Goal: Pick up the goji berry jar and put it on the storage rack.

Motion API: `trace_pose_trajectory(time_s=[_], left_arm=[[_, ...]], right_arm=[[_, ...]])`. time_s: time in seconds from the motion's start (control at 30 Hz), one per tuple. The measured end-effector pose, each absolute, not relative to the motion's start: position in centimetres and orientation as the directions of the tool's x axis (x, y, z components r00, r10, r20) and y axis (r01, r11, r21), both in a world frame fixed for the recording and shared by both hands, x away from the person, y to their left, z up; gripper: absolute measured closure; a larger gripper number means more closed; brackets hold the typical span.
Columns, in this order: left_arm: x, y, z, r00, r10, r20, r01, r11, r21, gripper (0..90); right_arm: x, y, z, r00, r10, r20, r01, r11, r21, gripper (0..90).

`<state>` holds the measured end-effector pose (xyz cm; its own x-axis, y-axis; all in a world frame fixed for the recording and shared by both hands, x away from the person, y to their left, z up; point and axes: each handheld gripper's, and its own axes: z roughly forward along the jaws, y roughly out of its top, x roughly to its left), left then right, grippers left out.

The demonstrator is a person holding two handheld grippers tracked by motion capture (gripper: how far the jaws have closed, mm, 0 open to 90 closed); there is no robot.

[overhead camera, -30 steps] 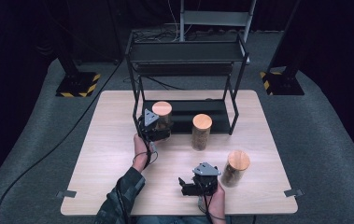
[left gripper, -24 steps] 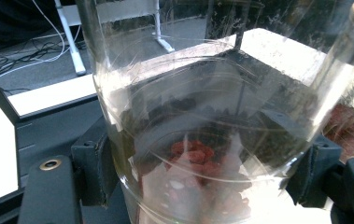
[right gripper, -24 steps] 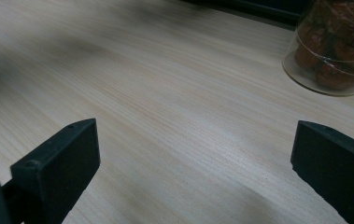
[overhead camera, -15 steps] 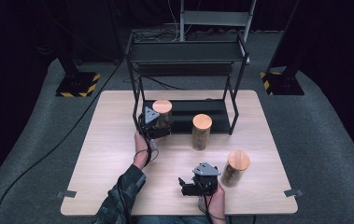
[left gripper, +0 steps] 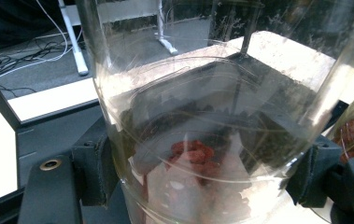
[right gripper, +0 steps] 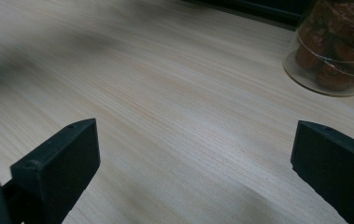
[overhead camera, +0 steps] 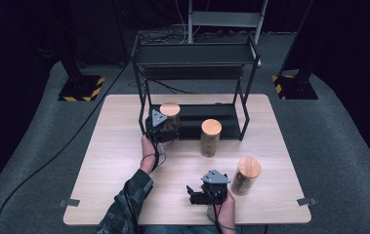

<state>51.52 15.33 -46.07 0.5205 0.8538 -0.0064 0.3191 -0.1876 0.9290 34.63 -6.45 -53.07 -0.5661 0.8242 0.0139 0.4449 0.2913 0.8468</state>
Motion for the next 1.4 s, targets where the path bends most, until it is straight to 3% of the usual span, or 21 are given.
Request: trace_pose_trajectory(time_s=[1.4], left_arm=[[54.3, 14.6, -46.6, 0.496, 0.868, 0.002, 0.332, -0.192, 0.924, 24.7]], right_arm=[[34.6, -6.4, -53.1, -0.564, 0.825, 0.010, 0.445, 0.294, 0.846, 0.7]])
